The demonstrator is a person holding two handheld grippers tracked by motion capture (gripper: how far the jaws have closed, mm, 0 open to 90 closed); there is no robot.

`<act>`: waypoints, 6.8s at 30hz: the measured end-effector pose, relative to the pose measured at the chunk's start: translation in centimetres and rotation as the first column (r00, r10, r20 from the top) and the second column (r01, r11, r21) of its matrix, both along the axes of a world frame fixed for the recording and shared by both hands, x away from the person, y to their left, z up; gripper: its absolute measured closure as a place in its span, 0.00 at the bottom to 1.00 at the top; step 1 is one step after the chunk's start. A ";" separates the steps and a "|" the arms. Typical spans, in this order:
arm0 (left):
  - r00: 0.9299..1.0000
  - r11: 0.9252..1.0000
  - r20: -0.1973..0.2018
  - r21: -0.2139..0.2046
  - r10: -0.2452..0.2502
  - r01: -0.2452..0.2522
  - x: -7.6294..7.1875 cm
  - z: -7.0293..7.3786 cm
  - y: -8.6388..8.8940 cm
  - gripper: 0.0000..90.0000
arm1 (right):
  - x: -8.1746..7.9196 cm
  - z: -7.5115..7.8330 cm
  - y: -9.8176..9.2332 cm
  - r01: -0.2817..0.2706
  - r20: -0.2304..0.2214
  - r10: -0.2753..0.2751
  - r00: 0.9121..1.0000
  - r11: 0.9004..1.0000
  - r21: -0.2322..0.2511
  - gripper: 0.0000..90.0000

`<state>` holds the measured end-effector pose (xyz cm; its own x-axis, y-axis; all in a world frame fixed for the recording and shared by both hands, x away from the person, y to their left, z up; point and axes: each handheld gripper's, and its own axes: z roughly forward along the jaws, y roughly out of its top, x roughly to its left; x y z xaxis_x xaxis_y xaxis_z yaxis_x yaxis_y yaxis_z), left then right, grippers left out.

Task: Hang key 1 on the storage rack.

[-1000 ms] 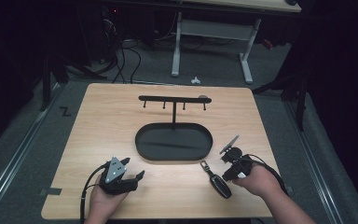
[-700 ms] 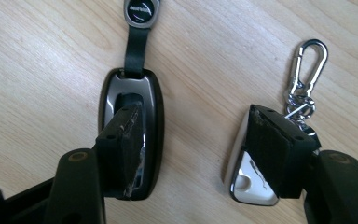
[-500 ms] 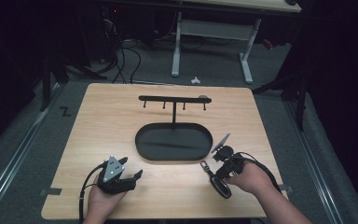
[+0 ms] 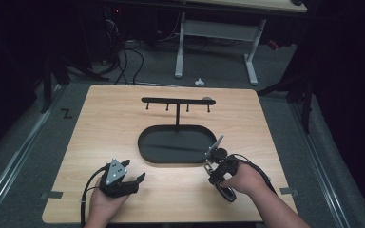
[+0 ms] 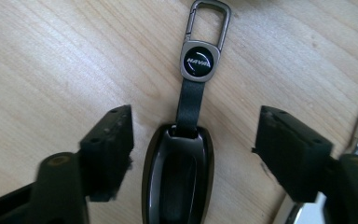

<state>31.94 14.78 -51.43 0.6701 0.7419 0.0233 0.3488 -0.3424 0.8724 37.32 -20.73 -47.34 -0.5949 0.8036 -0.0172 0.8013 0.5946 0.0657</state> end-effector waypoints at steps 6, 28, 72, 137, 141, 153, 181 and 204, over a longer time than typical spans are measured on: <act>1.000 1.000 0.000 0.004 -0.001 0.001 0.1 -0.1 0.0 0.28 | 0.6 -0.6 0.1 0.027 0.001 -0.027 1.000 1.000 0.002 0.49; 1.000 1.000 0.008 0.012 -0.008 0.008 0.0 -0.2 -0.1 0.28 | 1.3 -1.5 0.9 0.049 -0.058 -0.050 0.997 0.998 -0.028 0.88; 1.000 1.000 0.011 0.017 -0.014 0.014 0.0 -0.2 -0.4 0.28 | -0.8 5.4 -1.8 0.034 0.050 -0.037 0.998 0.998 0.061 0.90; 1.000 0.999 0.006 0.030 -0.024 0.024 0.1 -0.5 -0.2 0.27 | 4.9 13.4 3.3 0.002 0.193 -0.033 0.981 0.988 0.156 0.90; 1.000 0.999 0.004 0.034 -0.027 0.027 0.1 -0.5 -0.2 0.27 | 5.3 13.9 3.7 -0.001 0.208 -0.032 0.978 0.988 0.157 0.90; 0.999 0.999 0.004 0.026 -0.032 0.032 0.1 -0.5 -0.3 0.28 | 6.6 15.2 4.6 0.013 0.226 -0.053 0.973 0.985 0.174 0.90; 0.999 0.999 -0.002 0.020 -0.035 0.035 0.1 -0.6 -0.1 0.28 | 9.6 14.0 6.9 0.038 0.244 -0.072 0.967 0.989 0.140 0.90; 0.999 0.998 -0.010 0.025 -0.053 0.053 0.2 -0.8 -0.4 0.28 | 11.1 11.8 7.0 0.070 0.256 -0.115 0.960 0.982 0.178 0.89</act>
<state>32.11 14.42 -52.26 0.7085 0.7049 0.0351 0.3379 -0.3825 0.8600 48.43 -13.71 -35.52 -0.5098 0.8599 -0.0258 0.7929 0.4813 0.3736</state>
